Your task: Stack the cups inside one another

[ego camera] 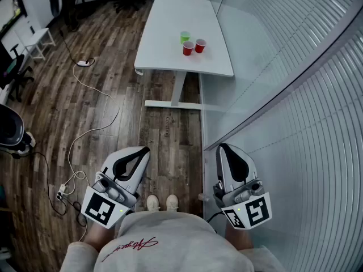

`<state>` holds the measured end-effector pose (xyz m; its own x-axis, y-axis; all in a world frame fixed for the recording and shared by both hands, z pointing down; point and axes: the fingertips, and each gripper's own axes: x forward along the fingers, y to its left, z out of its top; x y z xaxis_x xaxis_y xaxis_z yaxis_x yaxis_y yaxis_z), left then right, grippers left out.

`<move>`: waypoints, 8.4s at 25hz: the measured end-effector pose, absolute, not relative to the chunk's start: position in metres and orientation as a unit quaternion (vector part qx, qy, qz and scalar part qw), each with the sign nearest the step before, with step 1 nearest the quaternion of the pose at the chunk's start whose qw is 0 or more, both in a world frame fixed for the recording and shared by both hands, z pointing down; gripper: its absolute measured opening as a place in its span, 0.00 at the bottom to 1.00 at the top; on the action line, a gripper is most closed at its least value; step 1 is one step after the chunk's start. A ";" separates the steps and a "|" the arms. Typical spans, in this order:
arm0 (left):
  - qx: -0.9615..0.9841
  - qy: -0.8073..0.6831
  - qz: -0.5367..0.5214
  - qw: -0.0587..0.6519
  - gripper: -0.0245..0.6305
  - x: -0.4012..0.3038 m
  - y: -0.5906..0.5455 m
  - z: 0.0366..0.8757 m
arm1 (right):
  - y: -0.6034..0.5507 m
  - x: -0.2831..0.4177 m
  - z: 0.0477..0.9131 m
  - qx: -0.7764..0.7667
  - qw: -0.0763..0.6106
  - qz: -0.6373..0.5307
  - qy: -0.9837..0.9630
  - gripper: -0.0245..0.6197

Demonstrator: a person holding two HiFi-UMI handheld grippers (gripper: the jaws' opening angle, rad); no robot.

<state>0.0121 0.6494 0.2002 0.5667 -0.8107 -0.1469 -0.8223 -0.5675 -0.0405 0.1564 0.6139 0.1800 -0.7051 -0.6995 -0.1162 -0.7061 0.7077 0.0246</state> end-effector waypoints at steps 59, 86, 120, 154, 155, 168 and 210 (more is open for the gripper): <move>-0.889 0.450 0.052 0.069 0.03 -0.031 0.629 0.204 | 0.593 0.129 0.180 -0.409 0.101 0.032 0.906 0.04; -0.884 0.458 0.063 0.074 0.03 0.006 0.413 0.193 | 0.373 0.146 0.175 -0.379 0.103 0.026 0.919 0.04; -0.879 0.467 0.066 0.068 0.03 0.010 0.367 0.199 | 0.329 0.147 0.184 -0.367 0.099 0.022 0.925 0.04; -0.876 0.471 0.066 0.075 0.03 -0.002 0.272 0.200 | 0.232 0.140 0.195 -0.370 0.096 0.010 0.924 0.04; -0.877 0.471 0.067 0.074 0.03 -0.004 0.267 0.200 | 0.227 0.139 0.195 -0.370 0.096 0.012 0.924 0.04; -0.883 0.460 0.067 0.069 0.03 -0.018 0.180 0.199 | 0.147 0.122 0.197 -0.380 0.088 0.011 0.921 0.04; -0.908 0.412 0.054 0.055 0.03 -0.107 -0.004 0.234 | -0.018 0.033 0.231 -0.432 0.071 0.013 0.899 0.04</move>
<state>-0.1065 -0.0038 0.2344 0.6544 -0.7425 -0.1428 -0.7543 -0.6541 -0.0557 0.0330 -0.0179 0.2312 -0.6159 -0.7756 -0.1385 -0.7791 0.6257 -0.0387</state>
